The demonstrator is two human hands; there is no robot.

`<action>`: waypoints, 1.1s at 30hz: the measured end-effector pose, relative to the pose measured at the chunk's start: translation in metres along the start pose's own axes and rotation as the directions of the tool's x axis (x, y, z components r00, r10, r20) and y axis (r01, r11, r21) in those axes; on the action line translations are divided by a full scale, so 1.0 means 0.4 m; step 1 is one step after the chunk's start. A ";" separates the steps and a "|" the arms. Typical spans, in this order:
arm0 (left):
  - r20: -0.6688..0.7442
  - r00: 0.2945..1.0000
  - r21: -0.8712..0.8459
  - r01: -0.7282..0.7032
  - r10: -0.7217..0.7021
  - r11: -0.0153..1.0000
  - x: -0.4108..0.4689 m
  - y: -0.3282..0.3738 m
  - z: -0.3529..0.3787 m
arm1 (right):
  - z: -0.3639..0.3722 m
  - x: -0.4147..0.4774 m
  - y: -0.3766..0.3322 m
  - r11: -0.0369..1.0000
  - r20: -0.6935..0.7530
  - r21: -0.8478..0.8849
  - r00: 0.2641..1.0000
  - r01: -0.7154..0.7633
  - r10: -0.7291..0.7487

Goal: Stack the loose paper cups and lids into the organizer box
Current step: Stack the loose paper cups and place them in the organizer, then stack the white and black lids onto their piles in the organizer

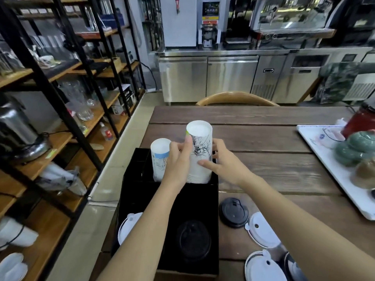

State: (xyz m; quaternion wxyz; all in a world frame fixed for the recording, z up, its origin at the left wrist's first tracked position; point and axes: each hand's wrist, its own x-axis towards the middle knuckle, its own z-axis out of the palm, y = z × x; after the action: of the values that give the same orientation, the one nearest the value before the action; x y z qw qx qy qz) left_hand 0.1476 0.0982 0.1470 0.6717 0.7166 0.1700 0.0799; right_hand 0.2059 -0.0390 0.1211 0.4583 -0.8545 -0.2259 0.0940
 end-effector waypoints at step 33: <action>0.507 0.815 0.759 -0.268 -0.281 0.593 -0.385 -0.427 0.278 | 0.113 -0.649 0.329 0.716 -0.181 -0.532 0.887 -0.451 0.424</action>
State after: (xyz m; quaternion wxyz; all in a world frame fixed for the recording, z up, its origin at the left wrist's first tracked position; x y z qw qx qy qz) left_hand 0.0193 -0.0530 -0.0138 0.2925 0.9279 -0.0227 -0.2301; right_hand 0.0004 -0.1910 -0.0250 0.1568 -0.9812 -0.0246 0.1094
